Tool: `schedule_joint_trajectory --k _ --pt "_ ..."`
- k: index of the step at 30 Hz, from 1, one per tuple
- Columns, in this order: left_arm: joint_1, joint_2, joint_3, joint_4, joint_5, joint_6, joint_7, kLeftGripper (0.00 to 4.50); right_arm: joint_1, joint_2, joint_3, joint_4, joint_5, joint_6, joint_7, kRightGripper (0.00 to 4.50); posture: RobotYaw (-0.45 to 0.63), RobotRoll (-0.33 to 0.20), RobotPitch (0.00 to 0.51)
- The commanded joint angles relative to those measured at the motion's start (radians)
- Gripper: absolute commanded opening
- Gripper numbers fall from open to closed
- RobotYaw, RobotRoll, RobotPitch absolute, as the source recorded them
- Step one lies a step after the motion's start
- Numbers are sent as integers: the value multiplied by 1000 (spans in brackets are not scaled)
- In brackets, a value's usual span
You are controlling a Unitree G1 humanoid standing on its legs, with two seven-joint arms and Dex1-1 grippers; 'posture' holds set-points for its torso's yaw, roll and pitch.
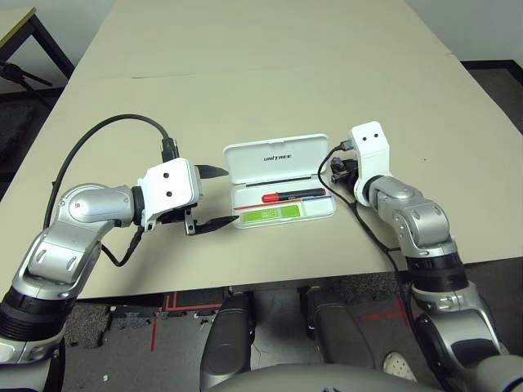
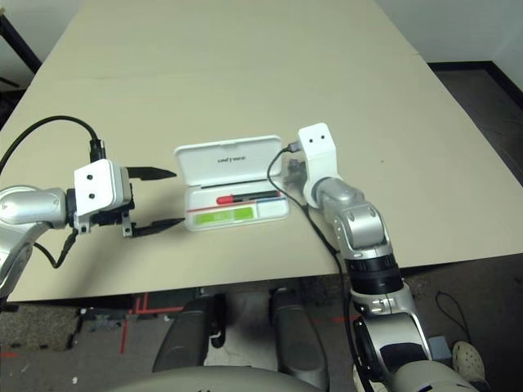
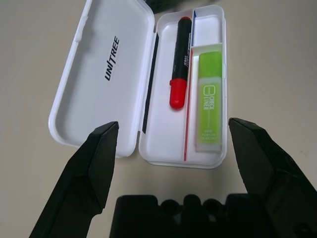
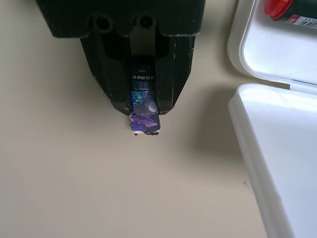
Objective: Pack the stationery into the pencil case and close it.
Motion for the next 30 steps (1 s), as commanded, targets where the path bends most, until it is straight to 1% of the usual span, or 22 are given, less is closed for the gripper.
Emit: schedule_joint_trajectory --k 1,4,6,11,16,18,22,30 --pt "1 8 -14 -22 -2 6 -1 4500 6 -46 -15 18 1 35 33 351 23 0 185" --pt "1 9 -15 -22 -1 6 -2 4500 -15 -122 -10 21 12 26 106 351 22 0 185" --pt "1 10 -15 -22 -1 6 -3 4500 -35 -203 13 27 25 6 202 351 22 0 185" --pt "-3 11 -20 -17 2 4 -5 4500 -96 -415 90 68 47 -139 518 351 17 0 184" --pt "-2 10 -22 -18 2 3 -2 4500 -125 -544 141 92 65 -332 817 351 21 0 180" --pt "-1 10 -23 -19 3 2 -1 4500 -129 -572 150 93 82 -412 932 351 21 0 180" --pt "1 10 -23 -21 2 5 0 4500 -145 -587 166 113 96 -540 1098 351 23 0 180" --pt "4 12 -21 -26 1 8 0 4500 -251 -530 247 201 67 -665 1282 351 31 0 186"
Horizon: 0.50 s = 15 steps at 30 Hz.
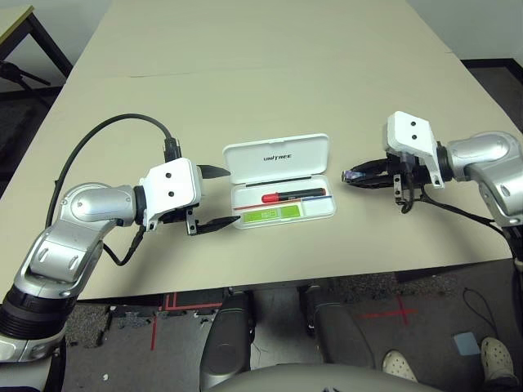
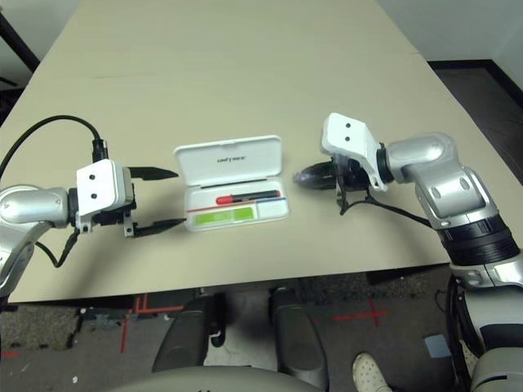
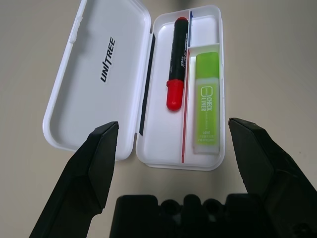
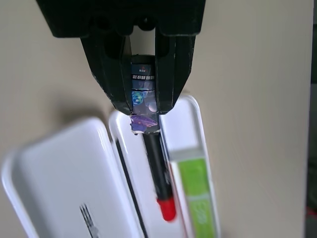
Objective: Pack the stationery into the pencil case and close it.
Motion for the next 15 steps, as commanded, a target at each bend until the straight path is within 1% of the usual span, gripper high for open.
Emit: schedule_joint_trajectory --k 1,5,15 --pt "10 12 -8 -25 1 8 2 4500 -34 27 51 48 -23 -52 72 351 36 0 186" --pt "18 13 -3 -39 -1 17 9 4500 -56 69 81 100 -49 -95 107 351 51 0 187" --pt "42 17 8 -69 -4 38 29 4500 -30 115 125 164 -114 -185 121 351 68 0 190"
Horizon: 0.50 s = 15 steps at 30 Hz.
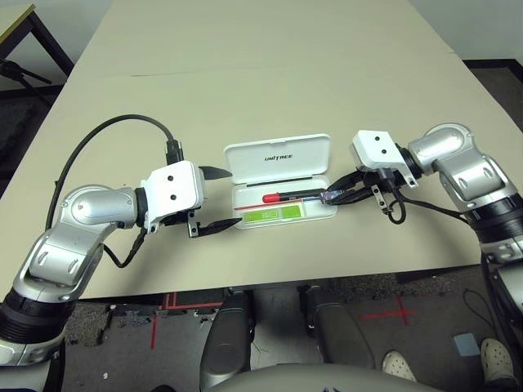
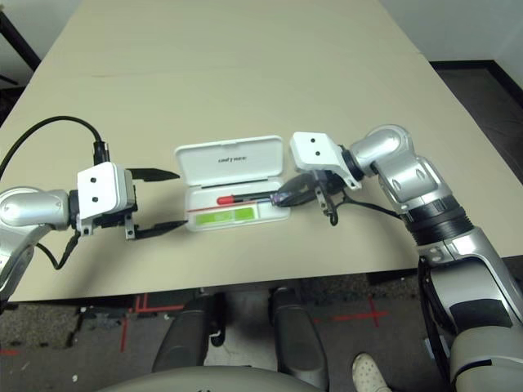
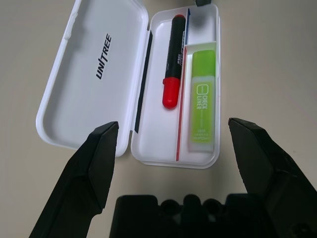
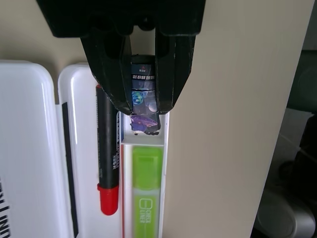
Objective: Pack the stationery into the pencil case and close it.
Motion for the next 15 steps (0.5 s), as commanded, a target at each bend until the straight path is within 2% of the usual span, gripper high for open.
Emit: schedule_joint_trajectory --k 1,15 --pt "17 14 8 -25 -4 12 6 4500 22 11 21 23 -25 -36 9 351 67 0 190" --pt "18 10 1 -26 -1 10 13 4500 36 73 20 56 -76 -82 -55 351 64 0 188"
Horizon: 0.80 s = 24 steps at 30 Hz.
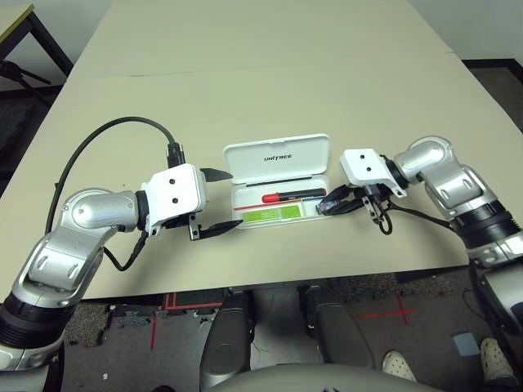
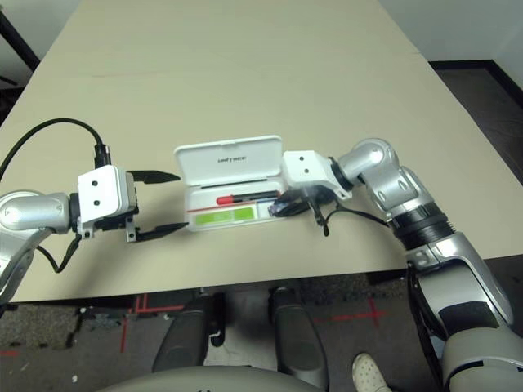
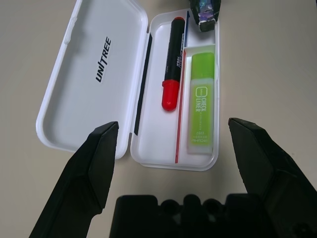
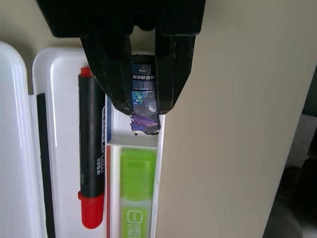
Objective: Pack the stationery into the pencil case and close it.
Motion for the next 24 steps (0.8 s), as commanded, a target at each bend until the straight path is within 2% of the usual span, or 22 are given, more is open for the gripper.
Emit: schedule_joint_trajectory --k 1,4,14,16,21,24 --pt "10 10 0 -8 -1 3 2 4500 14 12 6 6 -11 -19 -10 351 64 0 188" --pt "10 11 0 -6 -1 1 0 4500 17 19 -1 4 -12 -23 -22 351 62 0 189" --pt "13 13 5 1 0 -4 -2 4500 6 4 -82 -40 76 68 -27 3943 60 0 187" --pt "16 14 7 3 0 -5 -2 4500 6 -7 -105 -60 107 103 -17 4439 62 0 185" --pt "37 9 43 17 -21 16 9 4500 33 -101 -229 -137 245 278 0 4439 58 0 182" --pt "55 -1 77 39 -47 34 11 4500 67 -143 -293 -139 288 334 -23 4439 53 0 180"
